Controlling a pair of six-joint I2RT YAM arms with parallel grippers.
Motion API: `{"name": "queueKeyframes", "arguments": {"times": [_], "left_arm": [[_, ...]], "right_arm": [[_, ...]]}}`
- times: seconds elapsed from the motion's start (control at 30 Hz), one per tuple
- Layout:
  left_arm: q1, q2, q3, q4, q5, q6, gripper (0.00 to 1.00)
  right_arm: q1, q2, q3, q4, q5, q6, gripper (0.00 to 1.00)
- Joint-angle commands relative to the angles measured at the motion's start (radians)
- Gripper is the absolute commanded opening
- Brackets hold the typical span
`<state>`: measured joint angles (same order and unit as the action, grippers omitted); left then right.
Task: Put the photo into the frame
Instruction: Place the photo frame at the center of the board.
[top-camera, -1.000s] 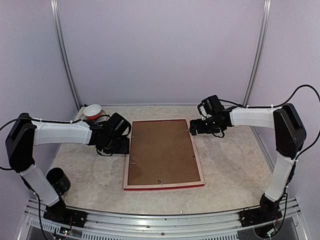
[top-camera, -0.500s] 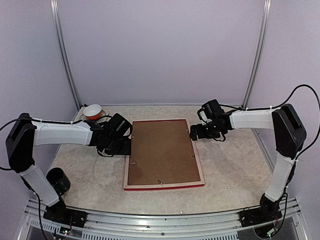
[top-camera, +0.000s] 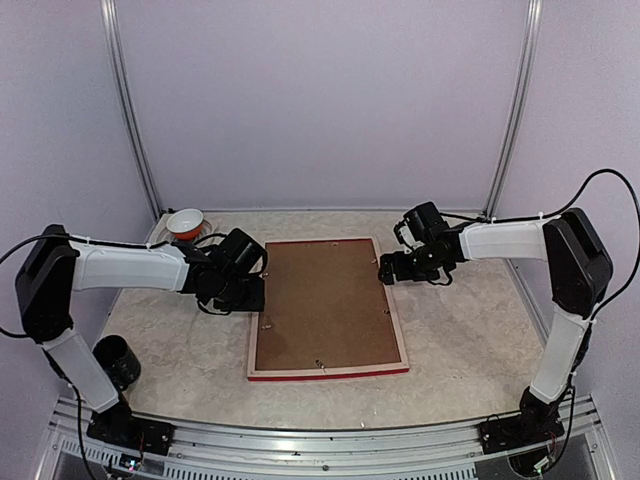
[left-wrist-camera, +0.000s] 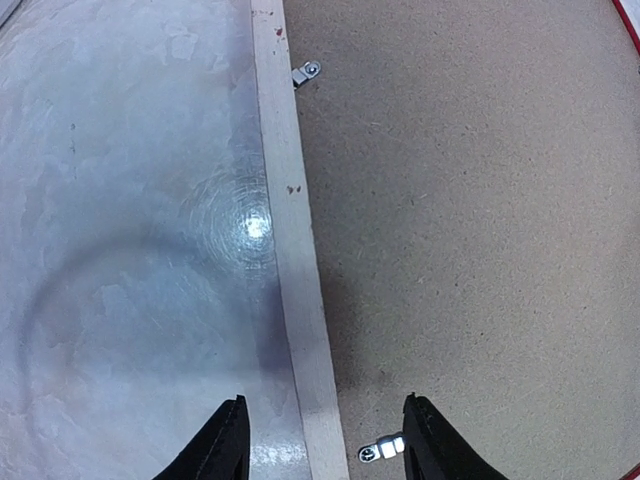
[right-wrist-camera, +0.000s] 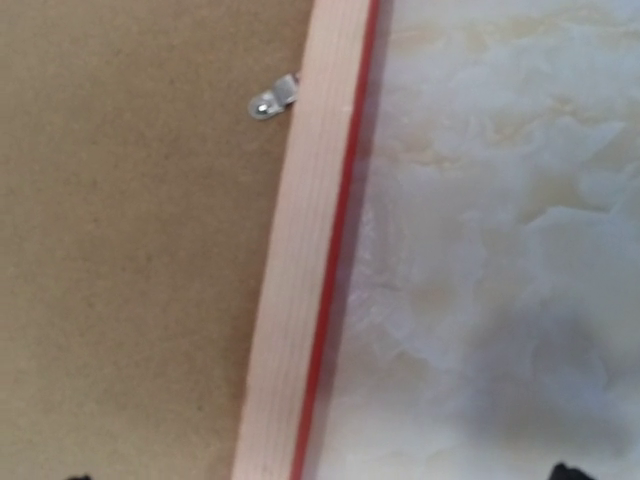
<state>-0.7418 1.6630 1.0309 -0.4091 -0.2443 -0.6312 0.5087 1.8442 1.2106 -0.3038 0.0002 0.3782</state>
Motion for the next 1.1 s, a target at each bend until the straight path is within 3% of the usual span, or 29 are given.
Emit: {"name": "queueKeyframes", "arguments": {"times": [0.0, 0.37, 0.87, 1.07], "left_arm": [[-0.007, 0.022, -0.009, 0.033, 0.010, -0.005, 0.51], [0.001, 0.091, -0.021, 0.064, -0.009, -0.009, 0.46], [0.007, 0.117, -0.015, 0.084, -0.006, -0.010, 0.31], [0.011, 0.125, -0.017, 0.088, -0.008, -0.010, 0.25]], "right_arm": [[0.005, -0.015, -0.011, 0.008, -0.037, 0.009, 0.99], [0.005, -0.019, -0.019, 0.009, -0.024, 0.011, 0.99], [-0.001, 0.018, -0.047, 0.029, -0.013, 0.025, 0.99], [-0.002, 0.039, -0.050, 0.056, -0.080, 0.039, 0.99]]}}
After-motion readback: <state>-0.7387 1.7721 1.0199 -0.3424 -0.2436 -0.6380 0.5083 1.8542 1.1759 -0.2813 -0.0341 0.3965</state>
